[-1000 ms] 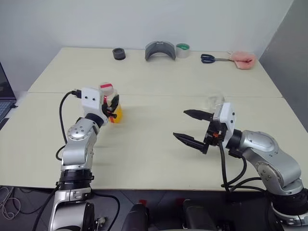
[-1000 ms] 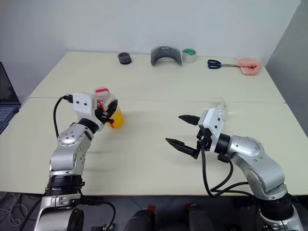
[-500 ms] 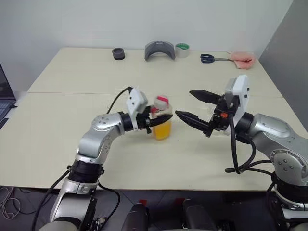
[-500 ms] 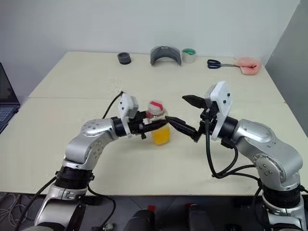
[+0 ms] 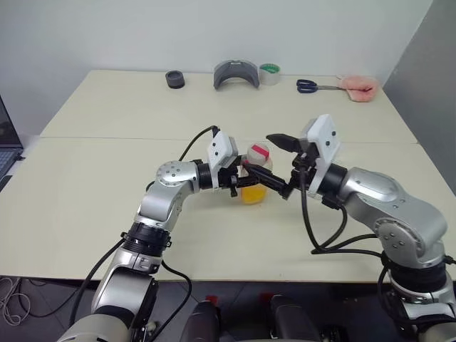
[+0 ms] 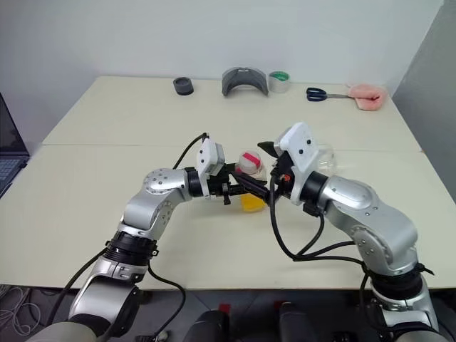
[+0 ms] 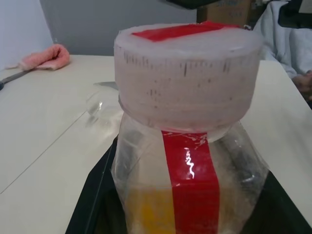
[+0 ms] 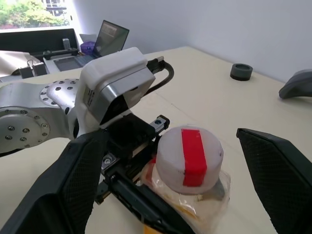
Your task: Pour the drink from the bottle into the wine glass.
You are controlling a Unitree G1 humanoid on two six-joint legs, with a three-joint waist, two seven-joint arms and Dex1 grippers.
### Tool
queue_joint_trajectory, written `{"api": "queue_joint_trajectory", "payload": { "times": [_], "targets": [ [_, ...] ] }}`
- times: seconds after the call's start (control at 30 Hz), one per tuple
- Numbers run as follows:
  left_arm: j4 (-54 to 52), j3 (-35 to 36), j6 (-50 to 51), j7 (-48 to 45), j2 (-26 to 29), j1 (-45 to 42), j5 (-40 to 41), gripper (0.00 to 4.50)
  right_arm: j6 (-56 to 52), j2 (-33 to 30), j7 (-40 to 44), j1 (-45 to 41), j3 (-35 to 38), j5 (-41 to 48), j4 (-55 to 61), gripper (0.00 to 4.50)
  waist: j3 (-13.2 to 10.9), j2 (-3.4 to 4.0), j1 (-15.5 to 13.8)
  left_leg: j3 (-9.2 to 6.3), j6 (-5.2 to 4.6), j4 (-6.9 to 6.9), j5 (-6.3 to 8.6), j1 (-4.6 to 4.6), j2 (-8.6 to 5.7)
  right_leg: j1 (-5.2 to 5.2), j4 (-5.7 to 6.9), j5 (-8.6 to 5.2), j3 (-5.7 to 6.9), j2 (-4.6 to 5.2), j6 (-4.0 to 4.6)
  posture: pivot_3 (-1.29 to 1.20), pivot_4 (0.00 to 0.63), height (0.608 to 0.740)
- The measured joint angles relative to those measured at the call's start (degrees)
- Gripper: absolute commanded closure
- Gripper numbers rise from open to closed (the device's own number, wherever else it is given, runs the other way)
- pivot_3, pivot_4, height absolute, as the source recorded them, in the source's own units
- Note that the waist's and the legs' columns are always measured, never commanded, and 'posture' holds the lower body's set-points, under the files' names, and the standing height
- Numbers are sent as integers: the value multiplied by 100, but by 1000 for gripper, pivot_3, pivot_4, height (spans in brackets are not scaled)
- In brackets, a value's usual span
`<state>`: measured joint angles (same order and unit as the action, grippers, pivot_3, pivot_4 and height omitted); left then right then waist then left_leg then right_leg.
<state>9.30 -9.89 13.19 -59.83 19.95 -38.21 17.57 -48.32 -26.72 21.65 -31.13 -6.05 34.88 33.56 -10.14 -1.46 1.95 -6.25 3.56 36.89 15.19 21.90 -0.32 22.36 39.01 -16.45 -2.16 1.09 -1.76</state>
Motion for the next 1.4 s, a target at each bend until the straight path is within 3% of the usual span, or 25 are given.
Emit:
{"api": "queue_joint_trajectory", "payload": {
  "times": [0.37,0.47,0.67,0.97,1.2,1.4],
  "targets": [
    [34,10,-23,34,5,9,-77,2683,344,233,204,-99,-198,-492,-469,0,-1,1,-2,0,0,0,0,1,0,0,-1,0,0,1,0,0,150,740],
    [27,20,3,44,16,45,-74,2683,376,261,221,-99,-197,-547,-509,594,-1,1,-3,0,0,0,0,1,-1,0,-1,0,0,2,0,0,150,740],
    [10,81,169,59,14,47,10,2683,421,323,372,-98,-209,-656,-568,2645,-1,1,-3,0,0,0,0,1,-1,0,-1,0,0,2,0,0,150,740],
    [10,94,283,-31,16,41,51,2685,630,220,786,-118,-225,-714,-741,2683,-1,1,-2,1,0,0,0,1,-1,0,-1,0,0,2,0,0,150,740],
    [10,49,207,-550,125,-121,62,2685,2072,-612,3357,-977,-492,-794,-2265,2683,-13,5,2,1,-1,1,1,0,-2,-1,-3,0,6,0,0,0,150,740],
    [266,13,-78,-713,92,-302,-81,2685,2680,-691,4300,-1447,-549,-951,-3104,2683,-18,11,6,1,-1,2,1,-1,-1,-1,-1,1,3,1,0,0,150,740]
  ]
}}
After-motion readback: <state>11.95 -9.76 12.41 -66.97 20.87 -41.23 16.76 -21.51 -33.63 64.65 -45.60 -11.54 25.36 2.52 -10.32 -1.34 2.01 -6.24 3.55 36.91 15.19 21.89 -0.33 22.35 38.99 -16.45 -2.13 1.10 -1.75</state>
